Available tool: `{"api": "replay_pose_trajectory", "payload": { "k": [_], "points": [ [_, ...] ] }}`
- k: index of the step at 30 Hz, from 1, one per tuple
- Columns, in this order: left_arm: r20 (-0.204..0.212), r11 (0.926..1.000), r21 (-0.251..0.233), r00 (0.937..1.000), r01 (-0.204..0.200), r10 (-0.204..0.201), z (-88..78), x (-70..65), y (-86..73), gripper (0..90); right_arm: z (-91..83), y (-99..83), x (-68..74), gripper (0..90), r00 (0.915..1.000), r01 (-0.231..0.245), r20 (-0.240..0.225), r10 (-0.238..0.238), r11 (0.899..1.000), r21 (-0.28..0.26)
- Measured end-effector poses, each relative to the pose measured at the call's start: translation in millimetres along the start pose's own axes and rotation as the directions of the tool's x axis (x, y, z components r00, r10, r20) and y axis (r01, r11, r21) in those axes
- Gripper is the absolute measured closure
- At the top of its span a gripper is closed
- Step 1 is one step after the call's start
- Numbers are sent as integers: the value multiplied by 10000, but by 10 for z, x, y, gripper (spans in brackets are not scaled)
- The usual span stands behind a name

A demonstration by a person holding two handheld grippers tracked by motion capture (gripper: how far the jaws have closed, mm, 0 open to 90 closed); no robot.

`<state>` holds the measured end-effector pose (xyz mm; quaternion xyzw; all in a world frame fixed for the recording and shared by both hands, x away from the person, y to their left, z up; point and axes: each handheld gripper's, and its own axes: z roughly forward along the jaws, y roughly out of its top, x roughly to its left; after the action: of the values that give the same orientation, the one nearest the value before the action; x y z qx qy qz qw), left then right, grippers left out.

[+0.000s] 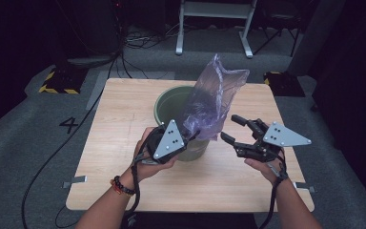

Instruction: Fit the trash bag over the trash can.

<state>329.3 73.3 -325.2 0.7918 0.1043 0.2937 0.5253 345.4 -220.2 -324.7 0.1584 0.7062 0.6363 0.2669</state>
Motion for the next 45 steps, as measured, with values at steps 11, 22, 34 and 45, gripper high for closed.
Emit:
{"api": "replay_pose_trajectory", "payload": {
  "k": [11, 22, 34, 45],
  "points": [
    [-111, 9995, 309, 9999, -38, 42, 113, -71, -45, 880, 47, 267, 111, 362, 9968, 682, -403, -693, 9973, -285],
    [-60, 9994, 334, 10000, -52, 54, 117, -92, -65, 839, 191, 281, 205, 900, 9819, 1750, -724, -1752, 9845, -89],
    [-167, 9982, 586, 9998, -86, 96, 170, -129, -116, 887, 118, 337, 240, 285, 9934, 1111, -272, -1119, 9934, -272],
    [-83, 9981, 610, 9999, -58, 64, 219, -163, -132, 883, 241, 279, 291, 592, 9857, 1541, -725, -1520, 9878, 244]
  ]
}}
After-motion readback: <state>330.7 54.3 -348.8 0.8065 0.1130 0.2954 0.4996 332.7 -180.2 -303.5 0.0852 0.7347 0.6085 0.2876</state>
